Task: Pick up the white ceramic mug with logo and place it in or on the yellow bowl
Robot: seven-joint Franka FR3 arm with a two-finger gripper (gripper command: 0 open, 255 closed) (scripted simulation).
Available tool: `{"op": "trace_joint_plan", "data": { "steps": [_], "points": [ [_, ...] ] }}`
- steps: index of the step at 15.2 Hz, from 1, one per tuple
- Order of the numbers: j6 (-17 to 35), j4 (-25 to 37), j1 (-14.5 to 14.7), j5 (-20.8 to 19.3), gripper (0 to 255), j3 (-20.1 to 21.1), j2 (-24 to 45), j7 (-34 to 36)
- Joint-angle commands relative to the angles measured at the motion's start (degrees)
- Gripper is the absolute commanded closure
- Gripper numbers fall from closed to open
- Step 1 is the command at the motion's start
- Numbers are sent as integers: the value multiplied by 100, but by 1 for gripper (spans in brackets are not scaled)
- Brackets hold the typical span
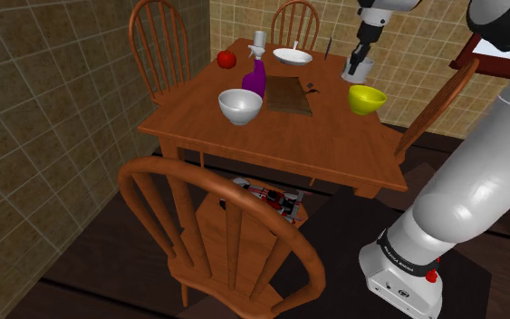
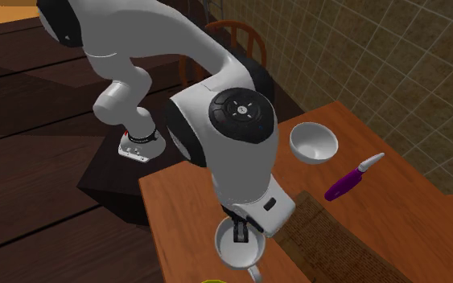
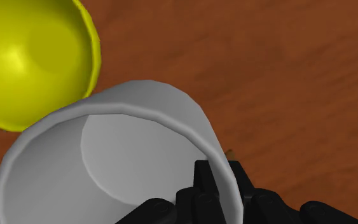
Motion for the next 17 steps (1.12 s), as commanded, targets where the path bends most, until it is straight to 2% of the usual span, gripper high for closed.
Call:
{"op": "trace_joint_plan", "data": {
  "steps": [1,6,12,17],
  "points": [
    [-48,290,-196,189,255,-122,294,-361],
    [-393,1341,-806,737,255,-299,1167,-1140],
    [-1048,3050,-1808,1395,255,-287,2388,-1843],
    [-640,2595,-1725,1385,255,-272,2348,-1877]
  ]
}}
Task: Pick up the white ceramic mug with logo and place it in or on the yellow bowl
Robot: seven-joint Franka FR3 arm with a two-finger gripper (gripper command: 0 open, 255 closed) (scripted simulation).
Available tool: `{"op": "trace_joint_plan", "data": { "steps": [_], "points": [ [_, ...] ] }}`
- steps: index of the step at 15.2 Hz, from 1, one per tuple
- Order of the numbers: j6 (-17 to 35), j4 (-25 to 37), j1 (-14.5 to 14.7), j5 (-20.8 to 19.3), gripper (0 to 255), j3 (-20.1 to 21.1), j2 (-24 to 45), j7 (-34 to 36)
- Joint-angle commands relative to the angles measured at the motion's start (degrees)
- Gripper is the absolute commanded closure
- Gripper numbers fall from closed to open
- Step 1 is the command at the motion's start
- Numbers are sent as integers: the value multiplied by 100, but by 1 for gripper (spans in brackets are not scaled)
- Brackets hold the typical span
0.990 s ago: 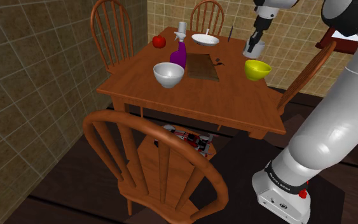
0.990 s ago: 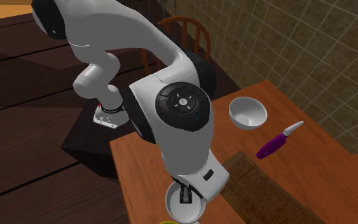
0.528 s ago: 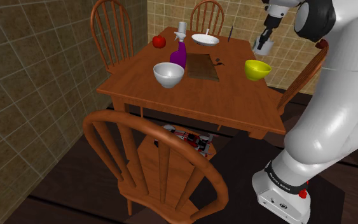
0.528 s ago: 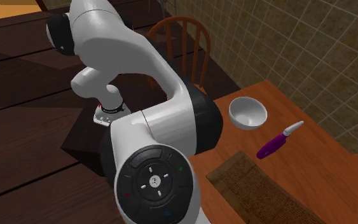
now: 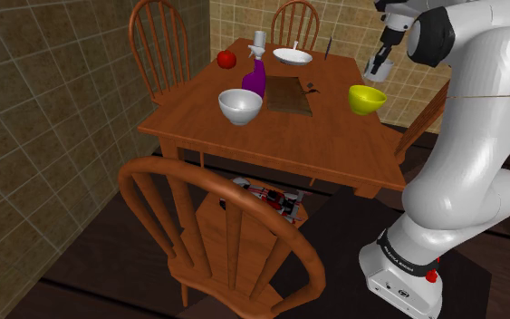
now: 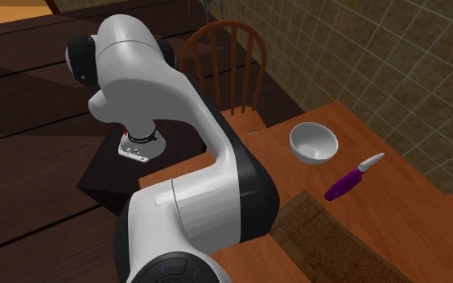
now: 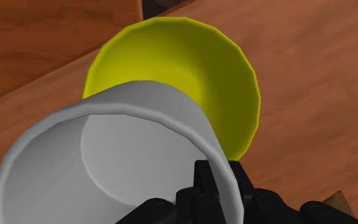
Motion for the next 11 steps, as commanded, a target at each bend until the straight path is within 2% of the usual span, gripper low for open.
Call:
{"op": "trace_joint_plan", "data": {
  "steps": [1,11],
  "points": [
    [169,-173,25,7,255,5,-3,-23],
    [840,-814,109,70,255,44,51,-105]
  ]
}}
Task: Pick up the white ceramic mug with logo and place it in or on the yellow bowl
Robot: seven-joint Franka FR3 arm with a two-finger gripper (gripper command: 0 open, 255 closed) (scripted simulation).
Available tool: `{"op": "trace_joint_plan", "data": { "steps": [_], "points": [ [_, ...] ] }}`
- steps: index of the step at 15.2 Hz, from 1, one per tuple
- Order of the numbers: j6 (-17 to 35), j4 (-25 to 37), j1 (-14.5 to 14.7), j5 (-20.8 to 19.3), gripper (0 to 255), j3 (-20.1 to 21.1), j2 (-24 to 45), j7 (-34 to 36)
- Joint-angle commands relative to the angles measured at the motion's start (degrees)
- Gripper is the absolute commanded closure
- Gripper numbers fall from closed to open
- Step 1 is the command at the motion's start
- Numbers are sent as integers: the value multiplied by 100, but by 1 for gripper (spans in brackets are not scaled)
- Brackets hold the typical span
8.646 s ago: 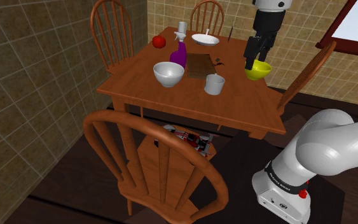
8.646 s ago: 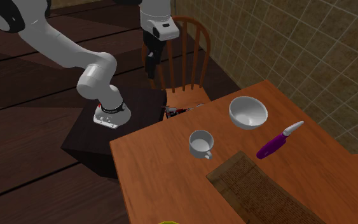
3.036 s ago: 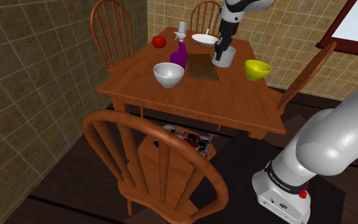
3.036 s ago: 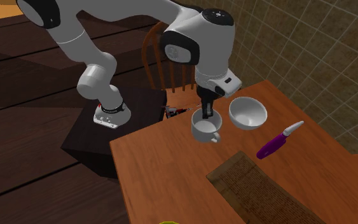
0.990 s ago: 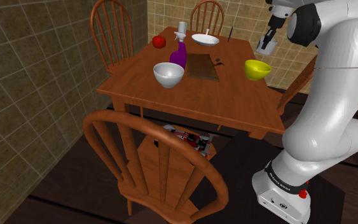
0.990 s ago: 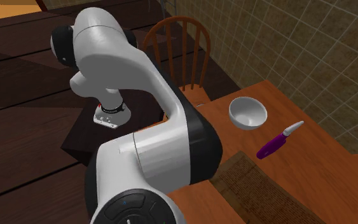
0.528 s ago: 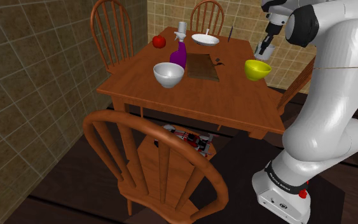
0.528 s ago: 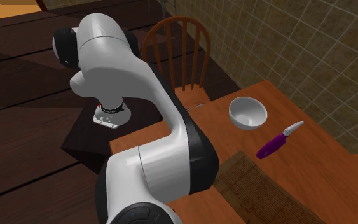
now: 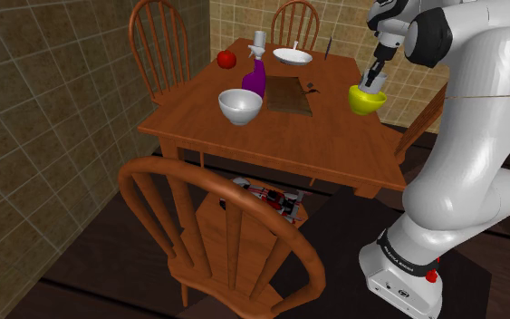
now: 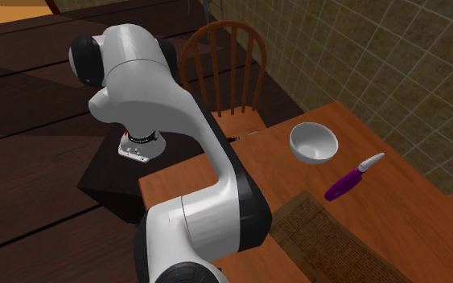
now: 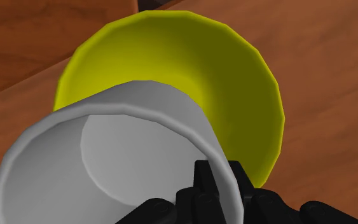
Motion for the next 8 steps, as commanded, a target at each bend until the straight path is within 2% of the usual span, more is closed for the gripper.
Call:
{"op": "trace_joint_plan", "data": {
  "steps": [1,7,8],
  "points": [
    [37,-27,5,6,255,4,8,-1],
    [37,-27,5,6,255,4,8,-1],
    [37,-26,5,6,0,4,8,-1]
  ]
}}
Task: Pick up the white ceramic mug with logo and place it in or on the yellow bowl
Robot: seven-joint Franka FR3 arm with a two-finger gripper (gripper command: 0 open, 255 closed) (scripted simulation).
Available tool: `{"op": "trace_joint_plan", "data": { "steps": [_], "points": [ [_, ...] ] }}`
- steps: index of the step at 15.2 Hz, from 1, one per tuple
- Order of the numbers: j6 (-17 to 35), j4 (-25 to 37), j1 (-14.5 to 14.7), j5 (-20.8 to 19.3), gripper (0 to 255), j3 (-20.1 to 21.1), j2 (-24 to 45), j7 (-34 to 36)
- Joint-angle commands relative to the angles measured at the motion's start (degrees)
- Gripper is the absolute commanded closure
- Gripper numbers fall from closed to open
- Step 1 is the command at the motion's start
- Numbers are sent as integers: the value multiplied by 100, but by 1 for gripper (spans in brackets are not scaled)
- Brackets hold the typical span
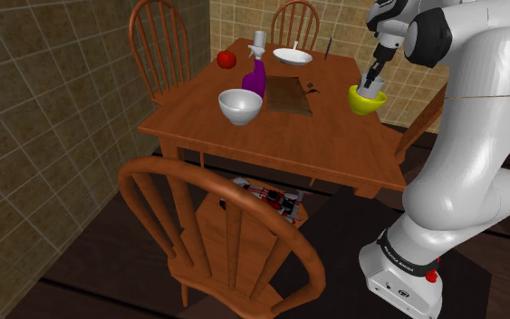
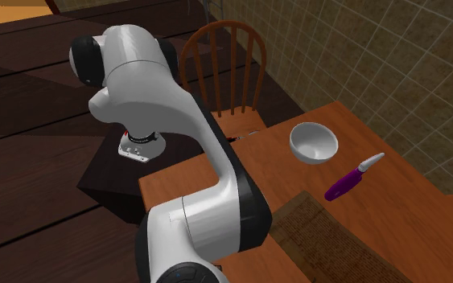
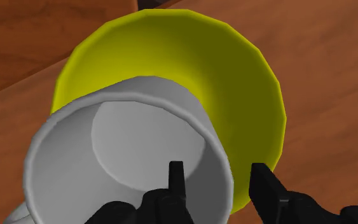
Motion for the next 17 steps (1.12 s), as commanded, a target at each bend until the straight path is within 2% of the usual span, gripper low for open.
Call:
{"op": "trace_joint_plan", "data": {
  "steps": [1,5,9,17],
  "points": [
    [0,1,0,0,0,0,0,0],
    [0,1,0,0,0,0,0,0],
    [-650,550,-51,-93,0,-56,-129,81],
    [-650,550,-51,-93,0,-56,-129,81]
  ]
}}
